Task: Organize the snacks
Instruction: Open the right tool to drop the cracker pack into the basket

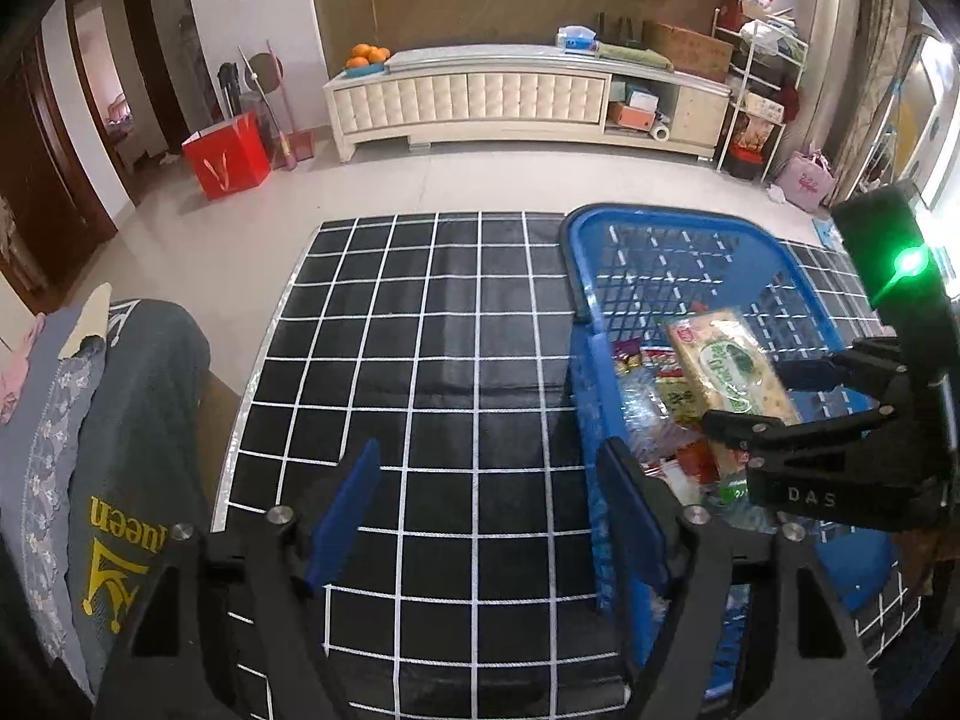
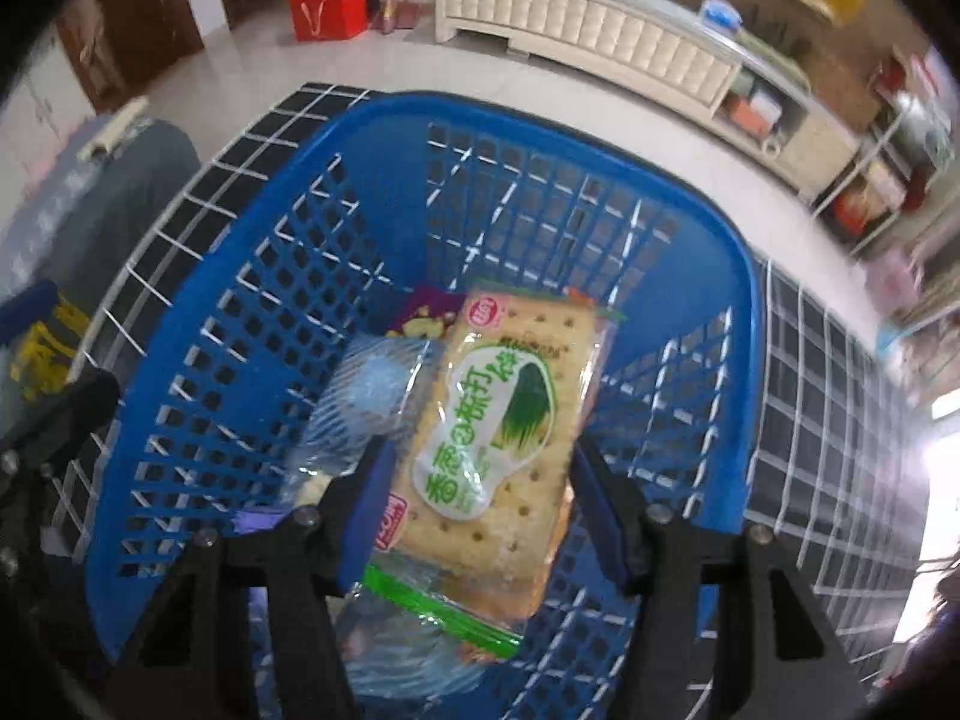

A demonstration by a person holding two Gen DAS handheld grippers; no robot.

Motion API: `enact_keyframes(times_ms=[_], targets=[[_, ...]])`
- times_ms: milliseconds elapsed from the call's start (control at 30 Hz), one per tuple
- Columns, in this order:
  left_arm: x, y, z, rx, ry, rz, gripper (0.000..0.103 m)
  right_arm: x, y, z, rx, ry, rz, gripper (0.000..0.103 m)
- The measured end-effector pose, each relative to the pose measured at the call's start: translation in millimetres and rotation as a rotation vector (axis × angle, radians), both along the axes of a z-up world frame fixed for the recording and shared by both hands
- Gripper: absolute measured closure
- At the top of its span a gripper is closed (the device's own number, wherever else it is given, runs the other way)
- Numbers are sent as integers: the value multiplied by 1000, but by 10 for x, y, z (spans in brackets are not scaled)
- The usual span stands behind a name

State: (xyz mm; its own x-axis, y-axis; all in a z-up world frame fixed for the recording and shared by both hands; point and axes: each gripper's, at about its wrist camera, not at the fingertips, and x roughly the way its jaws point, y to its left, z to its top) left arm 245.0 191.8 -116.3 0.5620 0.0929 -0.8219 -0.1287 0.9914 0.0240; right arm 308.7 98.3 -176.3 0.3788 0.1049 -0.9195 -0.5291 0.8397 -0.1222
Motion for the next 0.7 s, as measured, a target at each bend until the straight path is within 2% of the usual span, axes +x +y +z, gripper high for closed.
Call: enact_keyframes(times_ms=[100,167,233,300,500,700], targets=[[13,-5,-44,2,0,-6,26,-29,52,-8,-37,5,20,36],[14,-5,-57,7,0,-6,26,-29,63,8,-29,12,15,33],[8,-13,-44,7,-4,-3,26,-33,53,36,-18,22,8,26],[-12,-13,-18,5,-12,-1,26,-42,20,97,-13,10,3,24],[-155,-37,149,-4,-49,6,25,-323,-248,447,97,-69,-17,24],[-530,-291,380,-47,-120,-28,25,-893,-777,937,215,-193,-58,24]])
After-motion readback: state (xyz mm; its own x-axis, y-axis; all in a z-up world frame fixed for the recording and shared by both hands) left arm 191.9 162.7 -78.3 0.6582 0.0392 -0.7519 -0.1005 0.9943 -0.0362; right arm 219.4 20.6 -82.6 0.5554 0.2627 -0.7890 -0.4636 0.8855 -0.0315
